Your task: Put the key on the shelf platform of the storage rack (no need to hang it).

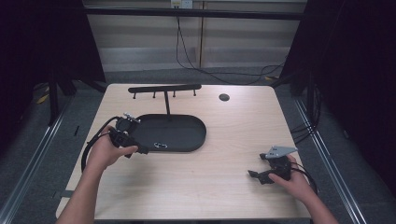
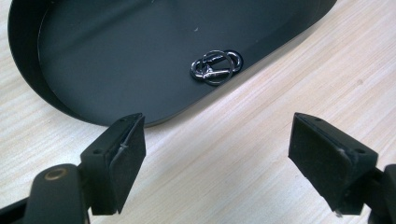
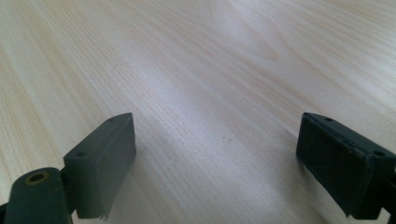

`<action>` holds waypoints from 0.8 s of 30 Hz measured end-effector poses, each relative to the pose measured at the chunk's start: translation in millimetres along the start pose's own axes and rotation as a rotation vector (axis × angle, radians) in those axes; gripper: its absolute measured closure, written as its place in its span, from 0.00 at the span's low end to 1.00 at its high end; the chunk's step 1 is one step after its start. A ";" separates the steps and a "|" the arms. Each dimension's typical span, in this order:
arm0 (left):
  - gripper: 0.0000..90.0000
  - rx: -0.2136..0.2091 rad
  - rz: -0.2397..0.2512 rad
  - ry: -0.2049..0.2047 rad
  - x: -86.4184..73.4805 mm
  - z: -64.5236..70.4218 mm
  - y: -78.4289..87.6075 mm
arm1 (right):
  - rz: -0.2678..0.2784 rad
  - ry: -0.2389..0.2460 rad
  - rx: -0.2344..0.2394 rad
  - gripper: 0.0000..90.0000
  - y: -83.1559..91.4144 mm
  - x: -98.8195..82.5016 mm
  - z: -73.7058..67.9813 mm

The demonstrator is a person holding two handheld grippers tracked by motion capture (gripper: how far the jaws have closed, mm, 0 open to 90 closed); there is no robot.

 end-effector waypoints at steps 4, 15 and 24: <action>0.21 0.000 -0.005 0.003 -4.1 -2.0 0.6 | 0.000 0.000 0.000 0.13 0.0 0.0 0.0; 0.21 0.004 -0.013 0.005 -15.0 -1.5 -1.8 | 0.000 0.000 0.000 0.13 0.0 0.0 0.0; 0.21 0.003 -0.023 0.000 -26.3 -0.1 -5.7 | 0.000 0.000 0.000 0.13 0.0 0.0 0.0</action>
Point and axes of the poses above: each handheld gripper's, and its own axes: y roughly backward along the jaws, x roughly out of its top, z roughly to its right, the point moved 6 cm from there along -y, roughly forward along the jaws, and after that the axes turned 2 degrees about -x, right-handed, at the moved point
